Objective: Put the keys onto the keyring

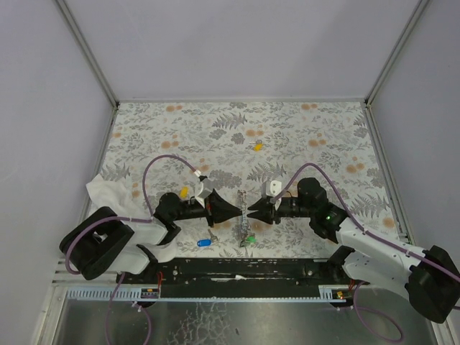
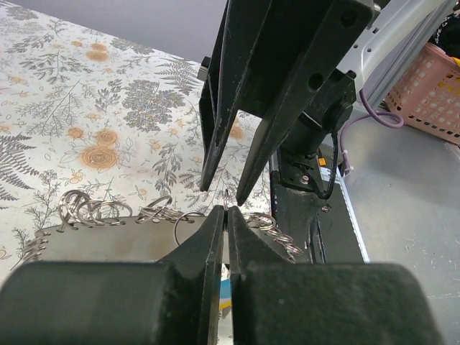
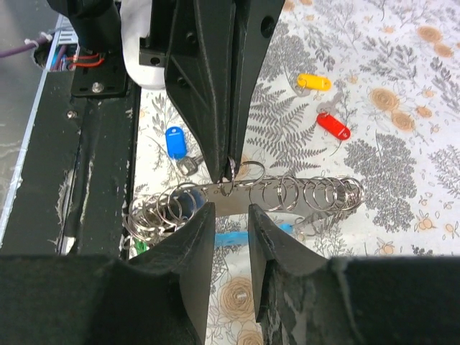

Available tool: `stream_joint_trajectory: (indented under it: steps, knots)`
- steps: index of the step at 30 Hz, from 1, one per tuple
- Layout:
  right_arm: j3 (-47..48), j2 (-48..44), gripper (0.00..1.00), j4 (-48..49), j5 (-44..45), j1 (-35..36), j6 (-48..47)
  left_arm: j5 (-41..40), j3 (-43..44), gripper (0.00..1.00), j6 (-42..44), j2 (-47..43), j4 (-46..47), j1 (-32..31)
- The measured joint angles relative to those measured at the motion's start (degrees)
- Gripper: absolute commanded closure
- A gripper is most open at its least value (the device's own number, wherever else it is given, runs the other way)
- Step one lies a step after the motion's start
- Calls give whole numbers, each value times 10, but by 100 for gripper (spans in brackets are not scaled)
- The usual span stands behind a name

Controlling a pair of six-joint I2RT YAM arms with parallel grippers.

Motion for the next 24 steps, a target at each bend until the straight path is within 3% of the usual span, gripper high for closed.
stream_joint_trajectory:
  steps: [9,24]
  knots:
    - [-18,17,72,103,-21,0,47,-2,-1,100,-10,1,21,0]
    - [-20,49,87,134,-38,-2,65,3,-1,100,-22,14,39,2]
